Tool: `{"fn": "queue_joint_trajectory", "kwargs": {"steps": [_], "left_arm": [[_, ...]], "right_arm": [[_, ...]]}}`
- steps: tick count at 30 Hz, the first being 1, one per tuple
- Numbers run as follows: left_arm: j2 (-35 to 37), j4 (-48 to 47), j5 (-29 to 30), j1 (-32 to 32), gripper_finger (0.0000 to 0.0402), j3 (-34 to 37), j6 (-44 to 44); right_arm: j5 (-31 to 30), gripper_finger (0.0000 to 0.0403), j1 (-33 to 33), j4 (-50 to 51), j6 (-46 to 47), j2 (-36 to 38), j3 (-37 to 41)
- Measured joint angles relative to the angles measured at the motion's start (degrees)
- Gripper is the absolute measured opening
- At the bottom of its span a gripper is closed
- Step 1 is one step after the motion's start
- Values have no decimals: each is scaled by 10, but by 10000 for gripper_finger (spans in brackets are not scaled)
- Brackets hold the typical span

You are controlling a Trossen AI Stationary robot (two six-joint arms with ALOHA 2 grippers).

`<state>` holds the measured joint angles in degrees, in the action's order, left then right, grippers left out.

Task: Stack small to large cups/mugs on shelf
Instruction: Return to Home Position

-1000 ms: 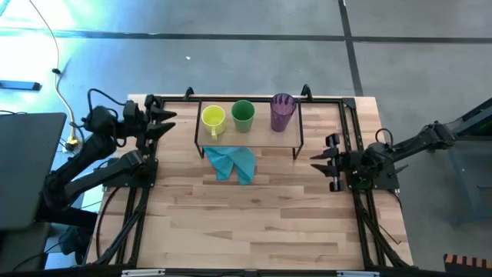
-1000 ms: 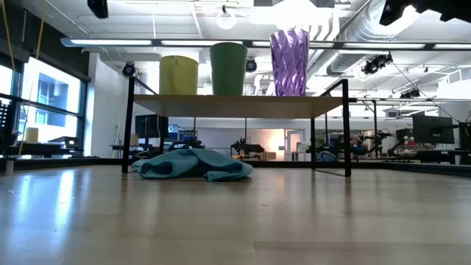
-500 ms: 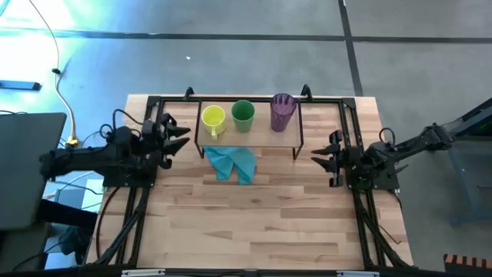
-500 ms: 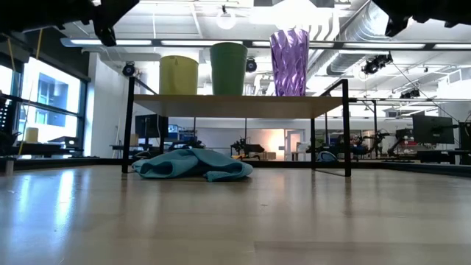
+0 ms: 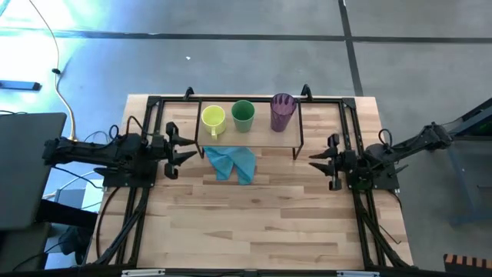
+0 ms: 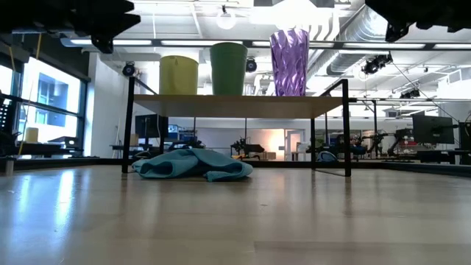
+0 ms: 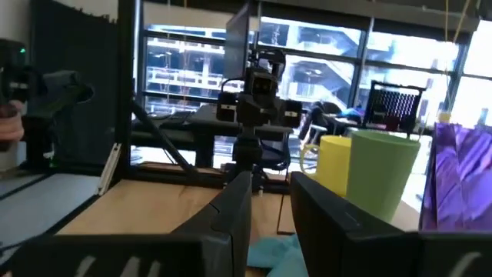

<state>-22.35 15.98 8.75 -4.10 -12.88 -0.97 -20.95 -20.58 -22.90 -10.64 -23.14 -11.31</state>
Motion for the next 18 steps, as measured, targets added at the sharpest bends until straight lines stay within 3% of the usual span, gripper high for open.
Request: {"fn": "queue_joint_trajectory", "kwargs": {"steps": [10,18], "left_arm": [[77,-47,-23,0,156,0,1],[110,-102,-45,0,156,0,13]], "right_arm": [[0,83,-16,12,-86,23,0],[-1,83,-16,65,-90,62,0]]}}
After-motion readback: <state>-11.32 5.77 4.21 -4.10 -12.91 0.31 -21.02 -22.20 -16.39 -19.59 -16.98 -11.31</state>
